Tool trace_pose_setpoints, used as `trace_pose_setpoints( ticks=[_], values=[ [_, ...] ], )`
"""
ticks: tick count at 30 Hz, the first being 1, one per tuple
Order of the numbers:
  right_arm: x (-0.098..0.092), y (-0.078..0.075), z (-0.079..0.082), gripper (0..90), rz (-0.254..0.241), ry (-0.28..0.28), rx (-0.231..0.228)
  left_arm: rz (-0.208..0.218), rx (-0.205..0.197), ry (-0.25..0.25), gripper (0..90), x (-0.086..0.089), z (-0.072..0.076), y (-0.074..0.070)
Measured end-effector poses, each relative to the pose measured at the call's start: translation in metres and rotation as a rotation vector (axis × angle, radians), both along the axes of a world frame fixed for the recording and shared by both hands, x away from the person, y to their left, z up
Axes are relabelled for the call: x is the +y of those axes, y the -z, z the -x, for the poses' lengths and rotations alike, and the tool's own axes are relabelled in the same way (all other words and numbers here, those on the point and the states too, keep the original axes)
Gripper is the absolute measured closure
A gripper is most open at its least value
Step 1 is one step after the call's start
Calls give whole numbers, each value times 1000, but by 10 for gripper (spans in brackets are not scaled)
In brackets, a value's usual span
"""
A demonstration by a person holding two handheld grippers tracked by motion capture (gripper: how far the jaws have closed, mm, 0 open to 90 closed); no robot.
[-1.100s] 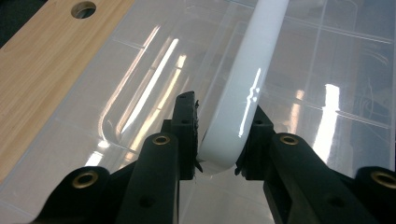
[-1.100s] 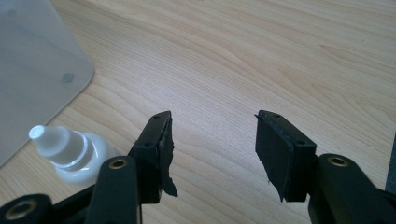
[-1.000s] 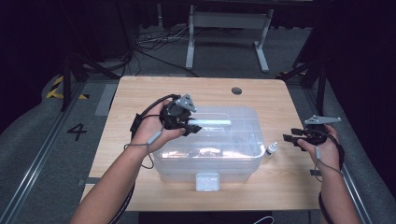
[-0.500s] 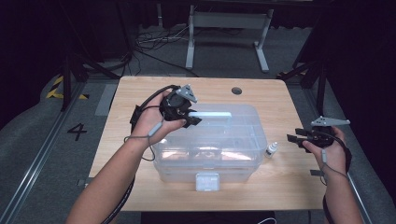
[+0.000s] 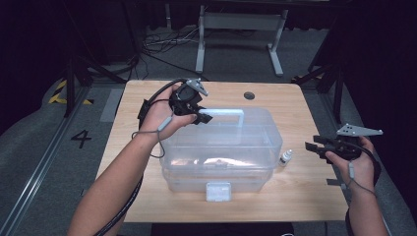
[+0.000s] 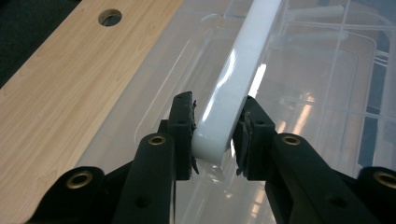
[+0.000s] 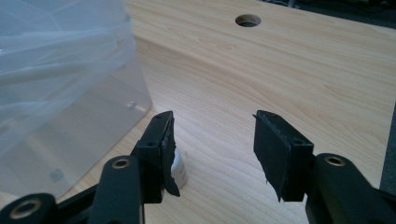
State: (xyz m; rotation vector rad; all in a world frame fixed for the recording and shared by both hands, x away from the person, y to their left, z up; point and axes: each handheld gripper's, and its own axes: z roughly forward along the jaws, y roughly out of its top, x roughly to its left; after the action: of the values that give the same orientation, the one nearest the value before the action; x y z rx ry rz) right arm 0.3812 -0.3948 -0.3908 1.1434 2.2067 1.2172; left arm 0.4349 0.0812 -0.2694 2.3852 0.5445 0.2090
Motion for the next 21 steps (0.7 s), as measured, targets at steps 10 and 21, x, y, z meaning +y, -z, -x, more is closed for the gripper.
trace_pose_setpoints(
  ticks=[10,21],
  values=[
    [14,-13,18,540,4,-48,-2,8,18,-22,703,-1,-15,-5],
    [34,-19,31,661,17,-120,29,-10,58,-34,702,-2,-33,-12]
  ],
)
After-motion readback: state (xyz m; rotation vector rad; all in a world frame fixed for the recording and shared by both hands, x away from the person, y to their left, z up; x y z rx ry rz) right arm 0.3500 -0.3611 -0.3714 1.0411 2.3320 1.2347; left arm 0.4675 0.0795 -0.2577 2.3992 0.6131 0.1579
